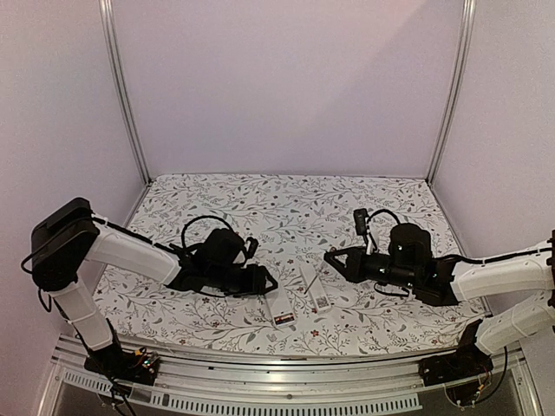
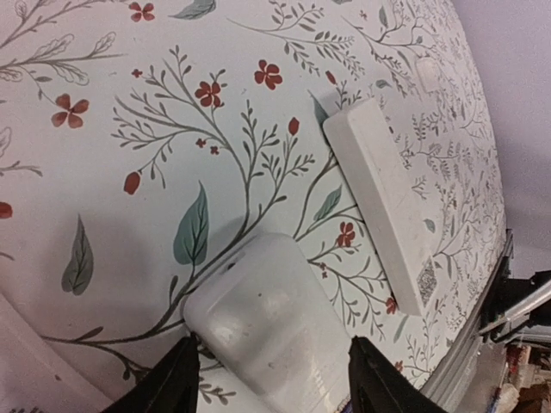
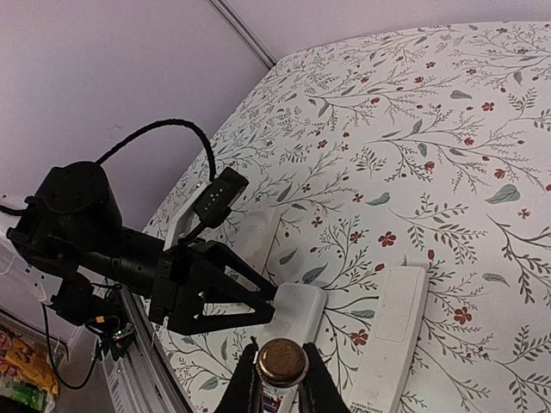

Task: Unload the batteries from the remote control
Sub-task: Adjust the remote control without the battery cover at the center of the board.

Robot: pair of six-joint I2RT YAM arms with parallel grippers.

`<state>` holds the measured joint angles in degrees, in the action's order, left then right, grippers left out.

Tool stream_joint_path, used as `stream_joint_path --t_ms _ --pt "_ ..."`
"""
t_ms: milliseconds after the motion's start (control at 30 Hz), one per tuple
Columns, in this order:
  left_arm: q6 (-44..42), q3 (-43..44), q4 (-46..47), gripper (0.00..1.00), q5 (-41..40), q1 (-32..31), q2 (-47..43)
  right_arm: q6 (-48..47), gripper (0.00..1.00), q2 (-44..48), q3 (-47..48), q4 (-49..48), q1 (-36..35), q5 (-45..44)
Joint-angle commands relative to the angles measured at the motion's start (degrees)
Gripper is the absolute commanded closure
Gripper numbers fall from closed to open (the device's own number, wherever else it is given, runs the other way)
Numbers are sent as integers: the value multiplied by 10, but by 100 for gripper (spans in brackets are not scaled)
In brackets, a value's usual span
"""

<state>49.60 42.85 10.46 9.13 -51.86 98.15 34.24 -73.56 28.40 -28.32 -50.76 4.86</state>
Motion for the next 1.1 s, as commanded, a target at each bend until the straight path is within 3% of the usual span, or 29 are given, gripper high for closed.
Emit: stream_joint_path --t_ms 0,333,733,1067 --pt "-18 5 13 41 -27 -1 -4 16 100 10 -15 -12 -12 -17" --pt "3 1 -43 44 -26 -22 -13 30 100 3 -24 -19 -59 -72" --pt "23 1 -54 63 -26 -33 -4 29 100 -42 -7 -33 -80 -82" --pt "20 5 -56 68 -18 -33 2 22 100 -69 5 -35 -93 -91"
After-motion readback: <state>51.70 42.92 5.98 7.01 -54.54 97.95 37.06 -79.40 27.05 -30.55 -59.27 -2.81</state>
